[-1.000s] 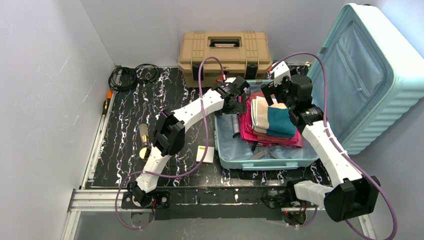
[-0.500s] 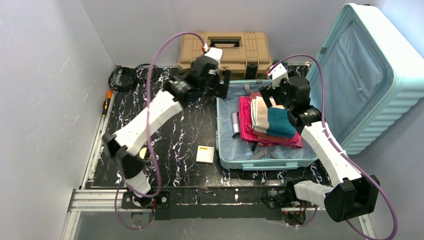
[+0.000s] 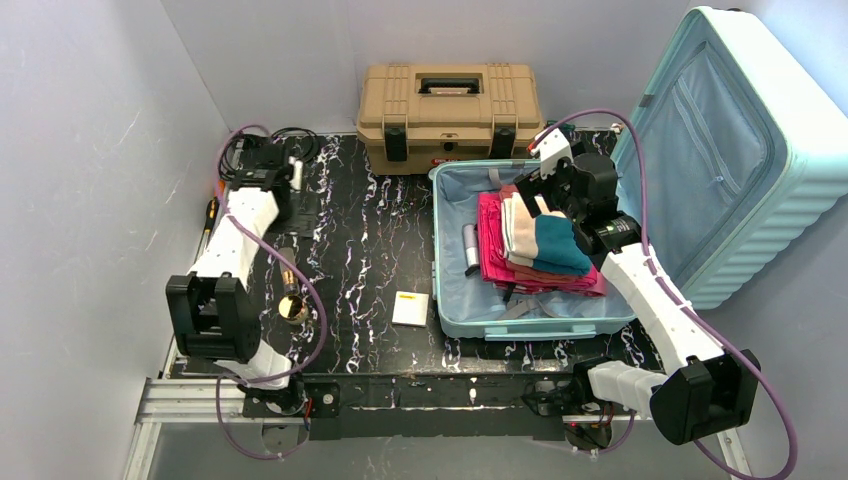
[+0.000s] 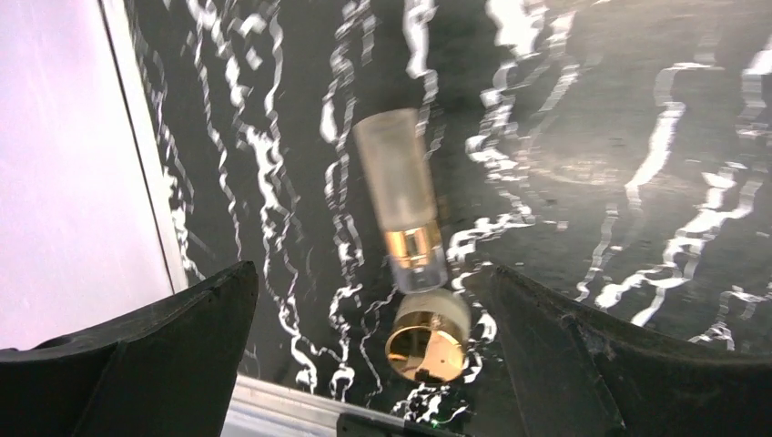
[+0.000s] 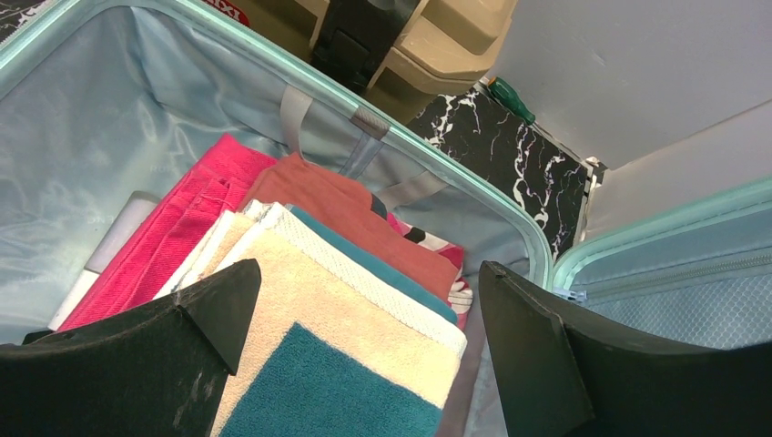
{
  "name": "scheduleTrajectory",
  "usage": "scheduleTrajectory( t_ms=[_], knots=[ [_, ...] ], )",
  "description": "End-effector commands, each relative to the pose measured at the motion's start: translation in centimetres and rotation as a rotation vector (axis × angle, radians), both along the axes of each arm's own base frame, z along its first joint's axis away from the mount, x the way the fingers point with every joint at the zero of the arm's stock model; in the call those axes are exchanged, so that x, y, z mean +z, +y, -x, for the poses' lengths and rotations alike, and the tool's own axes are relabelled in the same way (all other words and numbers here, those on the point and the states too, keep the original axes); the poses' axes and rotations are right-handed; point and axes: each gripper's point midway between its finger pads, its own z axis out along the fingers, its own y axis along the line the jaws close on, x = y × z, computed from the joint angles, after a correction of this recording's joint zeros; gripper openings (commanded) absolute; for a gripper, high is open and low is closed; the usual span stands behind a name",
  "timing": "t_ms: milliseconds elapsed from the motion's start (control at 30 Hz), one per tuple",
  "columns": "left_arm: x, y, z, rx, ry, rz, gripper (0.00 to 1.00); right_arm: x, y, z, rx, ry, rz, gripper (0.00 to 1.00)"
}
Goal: Pack the luggage
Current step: Place the personal item in the luggage, then pick up the personal item from the center of the board.
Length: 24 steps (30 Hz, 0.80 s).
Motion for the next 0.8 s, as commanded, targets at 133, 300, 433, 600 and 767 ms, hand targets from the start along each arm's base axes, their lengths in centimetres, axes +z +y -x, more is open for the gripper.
scheduleTrajectory(
  t_ms=[133,300,433,600,767],
  knots=[
    [-5.8,5.4,2.4,0.217,0.179,0.146,0.98,2.1,0.3,0.1,0.014,-0.068,-0.014,0.98],
    [-9.4,4.5,2.3,0.275,0.238,0.231,0.98,2.0,0.4,0.1,0.017,-0.068,-0.012,0.98],
    [-11.2,3.9,1.8,0.295,0.247,0.272,0.97,1.9,0.4,0.1,0.018,-0.066,-0.008,0.98],
    [-12.9,4.3,1.5,0.313,0.257,0.253,0.86,2.0,0.4,0.2,0.022,-0.065,-0.009,0.98],
    [-14.3,3.9,1.5,0.326,0.267,0.272,0.78,1.9,0.5,0.2,0.024,-0.063,-0.009,0.98]
  ],
)
